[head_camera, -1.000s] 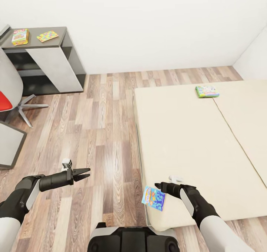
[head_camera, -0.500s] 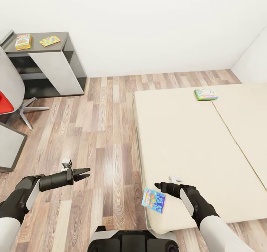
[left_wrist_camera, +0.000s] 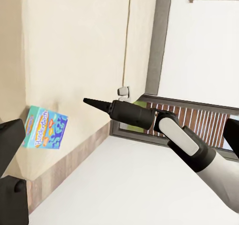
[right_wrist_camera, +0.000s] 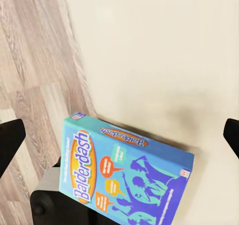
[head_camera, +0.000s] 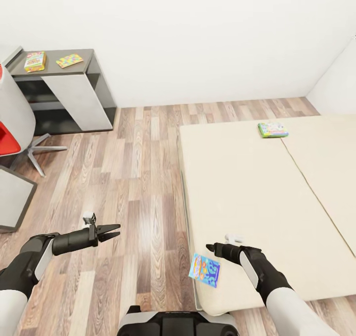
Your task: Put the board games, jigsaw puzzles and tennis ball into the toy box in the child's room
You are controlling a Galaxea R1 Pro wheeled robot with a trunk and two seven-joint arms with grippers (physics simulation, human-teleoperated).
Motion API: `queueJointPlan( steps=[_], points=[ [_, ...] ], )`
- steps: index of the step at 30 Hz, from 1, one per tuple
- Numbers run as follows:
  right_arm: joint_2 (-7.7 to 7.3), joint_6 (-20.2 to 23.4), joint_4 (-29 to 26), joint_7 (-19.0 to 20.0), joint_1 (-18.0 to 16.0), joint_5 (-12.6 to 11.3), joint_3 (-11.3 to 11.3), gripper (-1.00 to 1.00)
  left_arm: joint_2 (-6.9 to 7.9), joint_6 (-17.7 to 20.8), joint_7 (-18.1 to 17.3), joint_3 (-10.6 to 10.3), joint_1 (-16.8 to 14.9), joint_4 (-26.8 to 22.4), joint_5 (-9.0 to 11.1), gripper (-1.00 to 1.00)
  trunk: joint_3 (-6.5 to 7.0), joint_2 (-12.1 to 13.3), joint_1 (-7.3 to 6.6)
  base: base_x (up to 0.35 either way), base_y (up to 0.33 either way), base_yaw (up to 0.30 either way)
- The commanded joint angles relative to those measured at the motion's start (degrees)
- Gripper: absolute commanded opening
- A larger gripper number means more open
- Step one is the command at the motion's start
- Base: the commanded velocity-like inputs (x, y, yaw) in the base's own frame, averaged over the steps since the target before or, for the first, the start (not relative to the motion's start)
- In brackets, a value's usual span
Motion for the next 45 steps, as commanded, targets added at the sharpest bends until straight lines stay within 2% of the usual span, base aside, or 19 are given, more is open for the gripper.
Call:
queueJointPlan(
  steps=[1, 45],
  points=[
    [0.04, 0.4, -0.1, 0.2, 0.0, -0.2, -0.3, 1.00, 0.01, 0.6, -0.1, 0.0, 0.0, 0.0, 0.1, 1.00, 0.03, -0.1, 0.03, 0.000, 0.000, 0.041],
    [0.04, 0.4, -0.1, 0.2, 0.0, -0.3, -0.3, 1.00, 0.01, 0.6, -0.1, 0.0, 0.0, 0.0, 0.1, 1.00, 4.14, -0.1, 0.03, 0.000, 0.000, 0.060]
  ],
)
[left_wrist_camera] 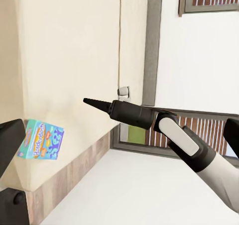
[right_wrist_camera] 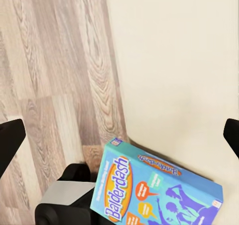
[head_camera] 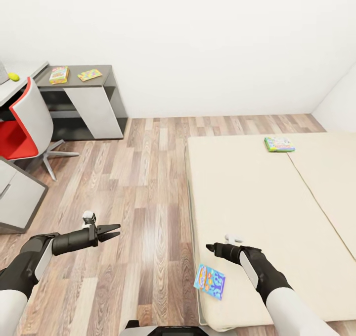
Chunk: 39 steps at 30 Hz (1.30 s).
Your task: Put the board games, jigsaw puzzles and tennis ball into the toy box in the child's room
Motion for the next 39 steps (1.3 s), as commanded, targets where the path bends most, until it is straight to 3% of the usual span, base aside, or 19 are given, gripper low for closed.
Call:
queueJointPlan(
  steps=[1, 39],
  points=[
    [0.06, 0.4, -0.1, 0.2, 0.0, -0.2, -0.3, 1.00, 0.01, 0.6, -0.1, 0.0, 0.0, 0.0, 0.1, 1.00, 0.02, -0.1, 0.03, 0.000, 0.000, -0.066],
    [0.22, 0.3, -0.1, 0.2, 0.0, -0.2, -0.3, 1.00, 0.01, 0.6, -0.1, 0.0, 0.0, 0.0, 0.1, 1.00, 1.83, -0.1, 0.03, 0.000, 0.000, -0.028]
  ],
)
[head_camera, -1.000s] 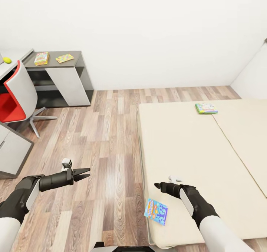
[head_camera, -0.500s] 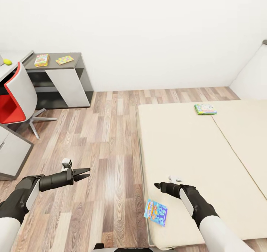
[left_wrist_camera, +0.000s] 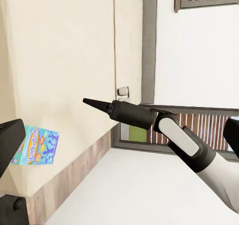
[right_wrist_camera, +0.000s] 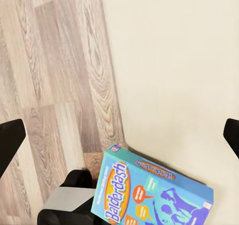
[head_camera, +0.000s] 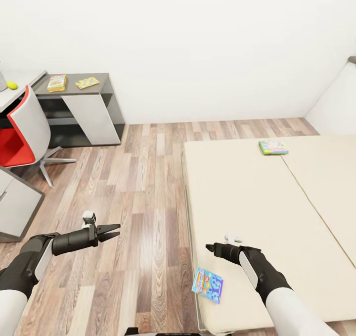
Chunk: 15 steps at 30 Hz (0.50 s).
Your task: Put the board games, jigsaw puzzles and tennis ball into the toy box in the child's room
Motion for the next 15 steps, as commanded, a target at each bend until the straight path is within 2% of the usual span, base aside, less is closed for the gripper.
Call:
queueJointPlan(
  steps=[1, 15],
  points=[
    [0.05, 0.4, -0.1, 0.1, 0.0, -0.2, -0.3, 1.00, 0.02, 0.6, -0.1, 0.0, 0.0, 0.0, 0.1, 1.00, 0.01, -0.1, 0.03, 0.000, 0.000, 0.000],
    [0.05, 0.4, -0.1, 0.1, 0.0, -0.2, -0.3, 1.00, 0.02, 0.6, -0.1, 0.0, 0.0, 0.0, 0.2, 1.00, 1.29, -0.1, 0.03, 0.000, 0.000, 0.000]
  ],
)
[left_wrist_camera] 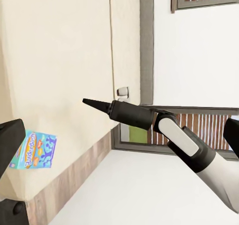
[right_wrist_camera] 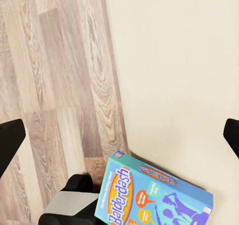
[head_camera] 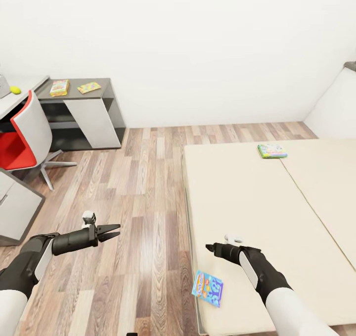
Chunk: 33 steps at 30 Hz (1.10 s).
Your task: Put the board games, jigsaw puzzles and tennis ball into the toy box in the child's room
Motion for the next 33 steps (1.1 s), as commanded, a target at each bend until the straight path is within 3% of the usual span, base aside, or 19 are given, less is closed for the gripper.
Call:
queueJointPlan(
  steps=[1, 33],
  points=[
    [0.05, 0.4, -0.1, 0.1, 0.0, -0.2, -0.3, 1.00, 0.02, 0.6, -0.1, 0.0, 0.0, 0.0, 0.1, 1.00, 0.01, -0.1, 0.03, 0.000, 0.000, 0.000],
    [0.05, 0.4, -0.1, 0.1, 0.0, -0.2, -0.3, 1.00, 0.02, 0.6, -0.1, 0.0, 0.0, 0.0, 0.1, 1.00, 2.96, -0.1, 0.03, 0.000, 0.000, 0.081]
  ],
)
